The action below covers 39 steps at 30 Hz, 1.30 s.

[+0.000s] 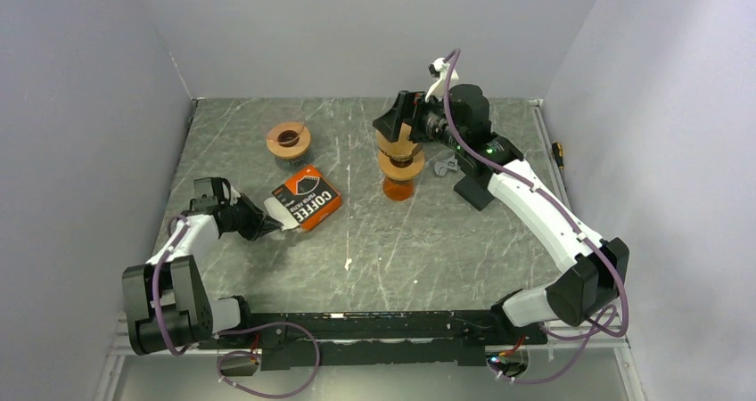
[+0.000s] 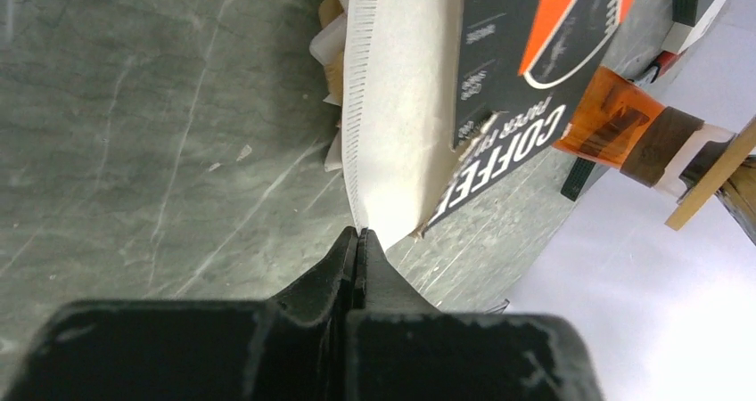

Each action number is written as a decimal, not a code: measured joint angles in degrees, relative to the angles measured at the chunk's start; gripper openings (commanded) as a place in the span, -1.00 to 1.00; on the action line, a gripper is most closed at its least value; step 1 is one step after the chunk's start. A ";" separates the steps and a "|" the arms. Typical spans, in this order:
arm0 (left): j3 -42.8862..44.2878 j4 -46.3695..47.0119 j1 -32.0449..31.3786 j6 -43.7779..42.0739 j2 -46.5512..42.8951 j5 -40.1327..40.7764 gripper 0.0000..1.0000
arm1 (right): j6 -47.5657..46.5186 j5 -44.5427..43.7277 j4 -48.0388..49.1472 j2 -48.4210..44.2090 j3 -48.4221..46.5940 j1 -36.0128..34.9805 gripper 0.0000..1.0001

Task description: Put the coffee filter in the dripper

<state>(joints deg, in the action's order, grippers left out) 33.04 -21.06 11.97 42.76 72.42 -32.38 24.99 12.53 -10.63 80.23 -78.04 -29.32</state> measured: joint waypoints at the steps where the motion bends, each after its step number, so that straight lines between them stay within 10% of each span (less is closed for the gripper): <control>1: 0.55 -1.09 0.00 -0.28 -0.44 0.28 -1.00 | 0.00 0.00 0.00 0.00 0.00 0.00 0.98; 25: 30.56 -29.05 0.00 -15.50 -12.83 10.60 -1.00 | -0.13 0.00 -0.02 -0.20 -0.02 0.00 0.99; 39: 33.99 -23.87 -2.51 -24.96 -10.86 -3.65 -1.00 | 0.39 1.36 -0.04 -1.62 -0.02 2.10 0.99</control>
<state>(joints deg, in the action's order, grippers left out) 67.02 -44.93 9.45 17.80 61.56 -36.03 25.39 13.89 -10.68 78.61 -78.06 -27.22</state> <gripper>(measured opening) 0.009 0.993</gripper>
